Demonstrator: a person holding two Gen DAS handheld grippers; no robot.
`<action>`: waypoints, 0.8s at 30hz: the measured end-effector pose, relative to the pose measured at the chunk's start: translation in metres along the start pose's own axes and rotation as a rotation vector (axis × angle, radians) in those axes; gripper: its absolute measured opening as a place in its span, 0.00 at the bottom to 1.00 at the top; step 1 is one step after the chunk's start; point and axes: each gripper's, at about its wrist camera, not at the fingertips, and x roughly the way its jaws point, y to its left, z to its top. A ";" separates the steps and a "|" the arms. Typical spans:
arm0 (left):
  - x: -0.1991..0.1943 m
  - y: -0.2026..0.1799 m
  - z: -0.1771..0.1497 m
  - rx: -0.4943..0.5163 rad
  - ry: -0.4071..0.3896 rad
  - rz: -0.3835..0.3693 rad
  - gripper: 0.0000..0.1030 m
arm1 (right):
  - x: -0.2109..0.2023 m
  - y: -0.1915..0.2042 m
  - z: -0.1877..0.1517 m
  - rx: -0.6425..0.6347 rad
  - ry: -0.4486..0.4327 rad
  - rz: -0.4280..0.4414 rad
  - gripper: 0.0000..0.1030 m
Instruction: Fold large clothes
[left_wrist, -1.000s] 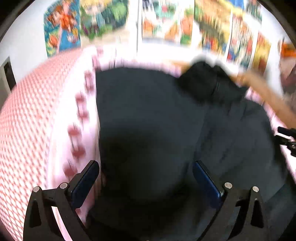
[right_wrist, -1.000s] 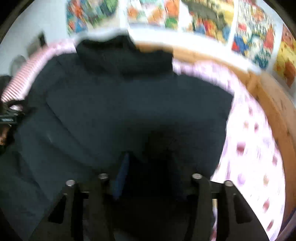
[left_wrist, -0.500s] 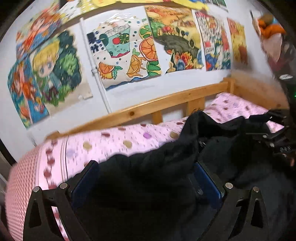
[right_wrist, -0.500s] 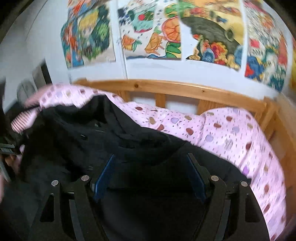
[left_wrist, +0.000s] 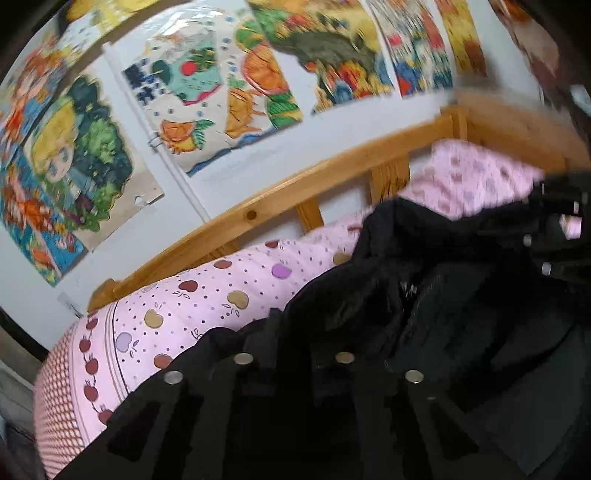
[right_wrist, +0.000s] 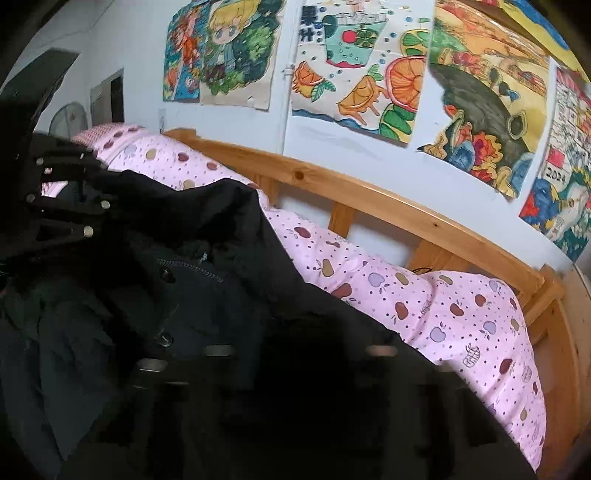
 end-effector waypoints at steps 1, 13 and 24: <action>-0.008 0.006 -0.001 -0.037 -0.025 -0.023 0.09 | -0.005 -0.001 -0.001 0.007 -0.008 0.003 0.15; -0.044 0.012 -0.069 0.027 -0.034 -0.216 0.06 | -0.047 0.011 -0.037 -0.065 0.080 0.059 0.12; 0.030 -0.022 -0.071 0.037 0.238 -0.134 0.06 | 0.008 0.006 -0.063 0.050 0.264 0.069 0.12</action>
